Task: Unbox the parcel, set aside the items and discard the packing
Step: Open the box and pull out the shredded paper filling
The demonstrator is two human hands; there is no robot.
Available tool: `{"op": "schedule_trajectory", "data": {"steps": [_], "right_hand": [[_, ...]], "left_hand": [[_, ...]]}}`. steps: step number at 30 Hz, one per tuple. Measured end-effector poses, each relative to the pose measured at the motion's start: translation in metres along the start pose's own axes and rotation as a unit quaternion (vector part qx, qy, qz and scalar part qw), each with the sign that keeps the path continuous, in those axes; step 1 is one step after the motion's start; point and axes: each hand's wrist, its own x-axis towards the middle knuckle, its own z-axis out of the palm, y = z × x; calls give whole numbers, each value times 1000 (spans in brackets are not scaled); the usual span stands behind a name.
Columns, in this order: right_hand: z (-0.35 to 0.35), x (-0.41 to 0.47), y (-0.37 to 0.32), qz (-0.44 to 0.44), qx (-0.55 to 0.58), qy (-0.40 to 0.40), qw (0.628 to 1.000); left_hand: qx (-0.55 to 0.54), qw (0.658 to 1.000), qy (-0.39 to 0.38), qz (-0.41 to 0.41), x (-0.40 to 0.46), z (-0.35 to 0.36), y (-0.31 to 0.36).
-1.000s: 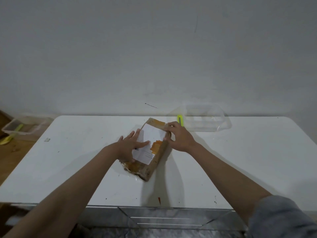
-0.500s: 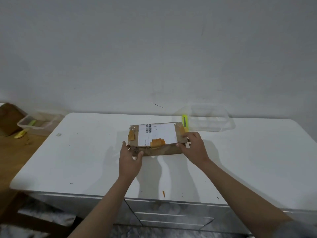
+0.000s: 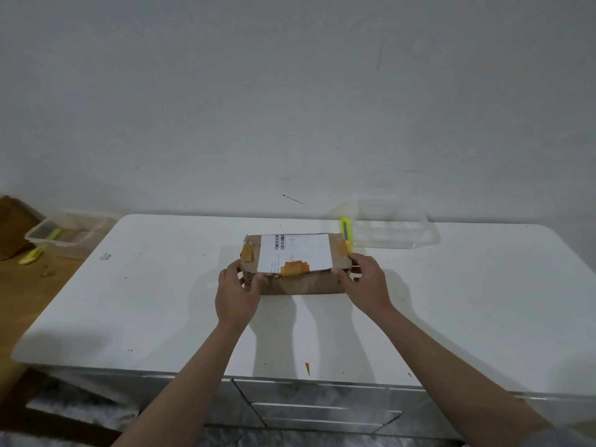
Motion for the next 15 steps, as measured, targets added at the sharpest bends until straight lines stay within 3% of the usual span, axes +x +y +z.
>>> {"op": "schedule_trajectory", "data": {"steps": [15], "right_hand": [[1,3,-18,-12,-74,73,995]], "left_hand": [[97,995,18,25,9,-6,7]]}}
